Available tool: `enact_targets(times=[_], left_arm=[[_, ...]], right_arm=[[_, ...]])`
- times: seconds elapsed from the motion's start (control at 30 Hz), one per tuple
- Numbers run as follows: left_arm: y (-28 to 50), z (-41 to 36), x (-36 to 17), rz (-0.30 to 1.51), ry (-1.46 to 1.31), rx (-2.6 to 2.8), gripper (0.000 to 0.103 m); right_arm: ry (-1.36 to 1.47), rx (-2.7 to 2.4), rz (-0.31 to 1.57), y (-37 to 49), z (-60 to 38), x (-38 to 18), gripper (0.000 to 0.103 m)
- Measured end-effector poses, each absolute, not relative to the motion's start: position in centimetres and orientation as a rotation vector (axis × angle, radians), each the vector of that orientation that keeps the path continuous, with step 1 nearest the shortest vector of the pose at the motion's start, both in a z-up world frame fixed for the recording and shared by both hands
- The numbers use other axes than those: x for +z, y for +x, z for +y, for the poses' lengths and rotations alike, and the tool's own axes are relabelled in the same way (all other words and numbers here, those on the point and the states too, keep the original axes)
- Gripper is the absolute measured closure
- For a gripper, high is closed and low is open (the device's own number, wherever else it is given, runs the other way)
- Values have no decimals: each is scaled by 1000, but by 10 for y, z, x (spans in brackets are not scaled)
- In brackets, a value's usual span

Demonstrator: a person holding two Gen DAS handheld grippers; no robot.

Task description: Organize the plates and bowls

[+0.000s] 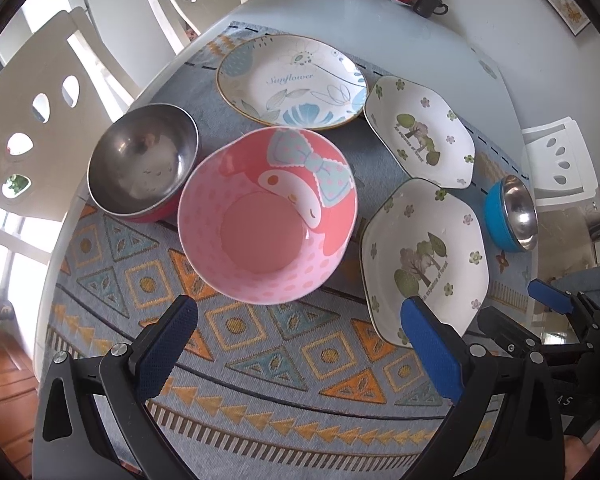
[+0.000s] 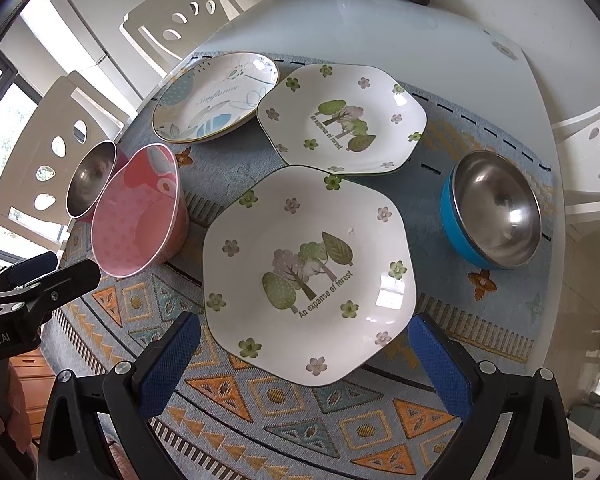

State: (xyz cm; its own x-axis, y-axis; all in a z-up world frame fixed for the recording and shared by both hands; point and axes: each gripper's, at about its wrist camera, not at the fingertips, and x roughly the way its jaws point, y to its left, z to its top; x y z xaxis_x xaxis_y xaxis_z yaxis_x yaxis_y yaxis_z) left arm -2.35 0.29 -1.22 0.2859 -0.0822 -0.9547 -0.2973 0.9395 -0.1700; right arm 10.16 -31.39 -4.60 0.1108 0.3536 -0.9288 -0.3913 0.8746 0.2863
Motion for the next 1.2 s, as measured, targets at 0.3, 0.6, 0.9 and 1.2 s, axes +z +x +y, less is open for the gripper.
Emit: enact_targets(times=[0.3, 0.6, 0.9, 1.2], left_arm=[[-24, 0, -12, 1283, -330, 145, 2], [-25, 0, -12, 1283, -328, 144, 2], [-27, -2, -13, 1289, -311, 149, 2], [-27, 0, -13, 1293, -298, 156, 2]], right_arm=[[-40, 550, 1354, 99, -314, -46, 0], [-38, 553, 1358, 99, -314, -46, 0], [-45, 551, 1360, 97, -315, -45, 0], [-50, 554, 1366, 96, -314, -45, 0]])
